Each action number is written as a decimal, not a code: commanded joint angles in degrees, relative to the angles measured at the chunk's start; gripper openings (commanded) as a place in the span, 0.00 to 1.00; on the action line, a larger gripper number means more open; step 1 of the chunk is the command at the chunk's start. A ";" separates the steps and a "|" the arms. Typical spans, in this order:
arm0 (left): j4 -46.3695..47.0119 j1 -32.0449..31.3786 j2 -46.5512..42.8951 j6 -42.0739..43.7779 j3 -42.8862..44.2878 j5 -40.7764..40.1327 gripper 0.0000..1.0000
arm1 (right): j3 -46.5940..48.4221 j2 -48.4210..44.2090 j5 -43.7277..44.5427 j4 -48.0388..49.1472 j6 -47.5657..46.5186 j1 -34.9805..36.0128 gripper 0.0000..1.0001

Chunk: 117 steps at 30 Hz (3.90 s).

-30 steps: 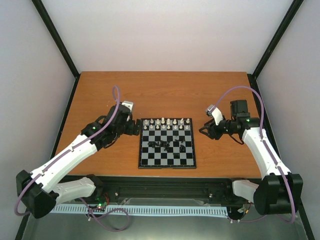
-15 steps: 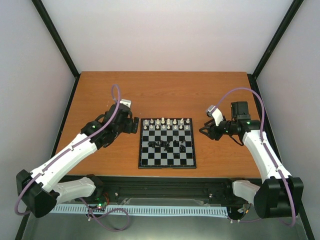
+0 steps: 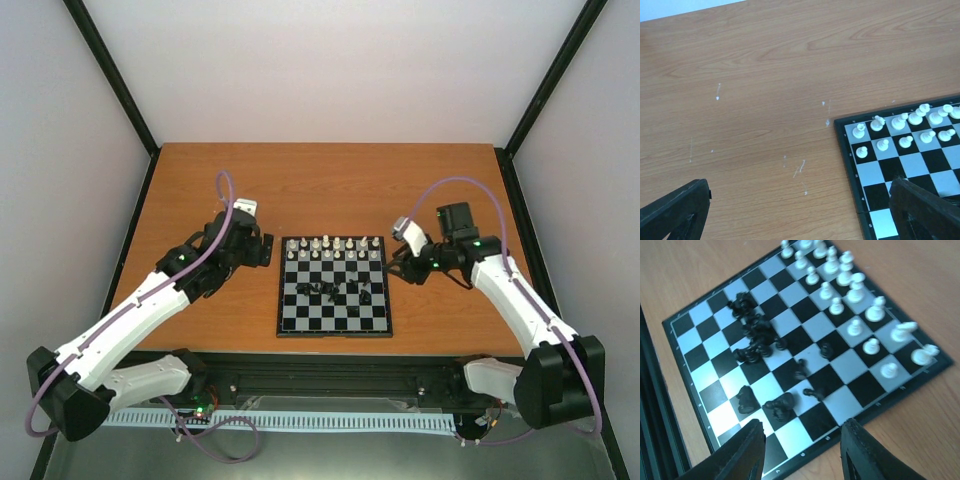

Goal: Set up the chess pieces on the board

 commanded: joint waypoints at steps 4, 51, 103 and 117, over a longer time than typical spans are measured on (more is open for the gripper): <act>-3.04 0.62 -2.70 -4.08 -0.63 -11.05 1.00 | 6.34 9.25 11.58 1.34 -2.43 15.87 0.39; -4.04 5.00 -5.22 -4.35 -0.70 -8.70 1.00 | 20.00 33.16 16.84 1.10 2.57 31.24 0.03; -2.95 5.09 -5.75 -1.38 -2.25 -5.52 1.00 | 2.78 17.33 12.53 6.32 -4.07 38.56 0.03; -2.98 5.09 -5.75 -1.39 -2.29 -5.69 1.00 | 5.25 22.40 15.56 7.70 -3.51 41.37 0.03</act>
